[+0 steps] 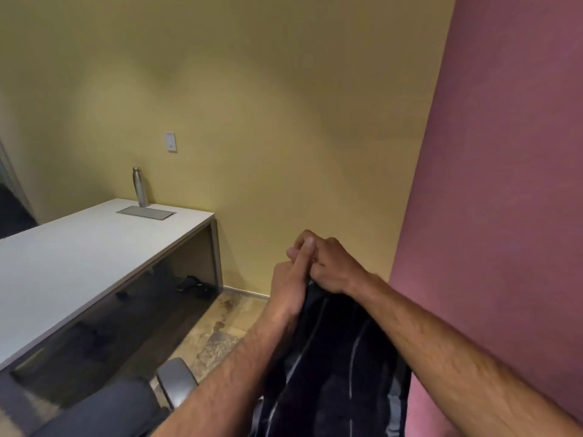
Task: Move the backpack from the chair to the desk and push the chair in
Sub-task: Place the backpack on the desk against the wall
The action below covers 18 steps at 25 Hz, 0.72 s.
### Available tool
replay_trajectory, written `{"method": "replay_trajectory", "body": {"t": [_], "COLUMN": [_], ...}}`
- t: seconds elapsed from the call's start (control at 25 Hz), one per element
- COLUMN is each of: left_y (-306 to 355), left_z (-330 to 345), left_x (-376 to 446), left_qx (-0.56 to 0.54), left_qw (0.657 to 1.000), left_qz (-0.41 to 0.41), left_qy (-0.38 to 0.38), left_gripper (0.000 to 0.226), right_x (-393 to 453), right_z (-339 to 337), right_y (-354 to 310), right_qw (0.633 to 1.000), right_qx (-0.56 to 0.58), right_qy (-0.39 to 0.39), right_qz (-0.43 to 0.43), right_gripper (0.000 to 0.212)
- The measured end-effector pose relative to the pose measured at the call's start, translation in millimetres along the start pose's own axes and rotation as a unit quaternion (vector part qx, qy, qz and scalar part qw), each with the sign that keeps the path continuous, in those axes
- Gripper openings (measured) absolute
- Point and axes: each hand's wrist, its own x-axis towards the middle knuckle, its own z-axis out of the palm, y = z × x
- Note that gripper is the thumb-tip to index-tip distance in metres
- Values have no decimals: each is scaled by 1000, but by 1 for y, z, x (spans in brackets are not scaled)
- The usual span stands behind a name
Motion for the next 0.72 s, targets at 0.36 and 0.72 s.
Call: {"method": "replay_trajectory", "body": {"t": [0.36,0.72], "left_y": [12,38], "left_z": [26,14], "left_x": [54,72], "left_qx": [-86,-79], "left_qw": [994,992], "left_qz": [37,103], "left_qy": [50,7], "left_gripper": [55,53], "right_x": [-95,-95], "right_z": [-2,24], "right_y": [168,171], "right_qw": [907,877], "right_qx": [283,379], "right_qy": [67,76], "right_qz": [305,287], "right_gripper": [144,76]}}
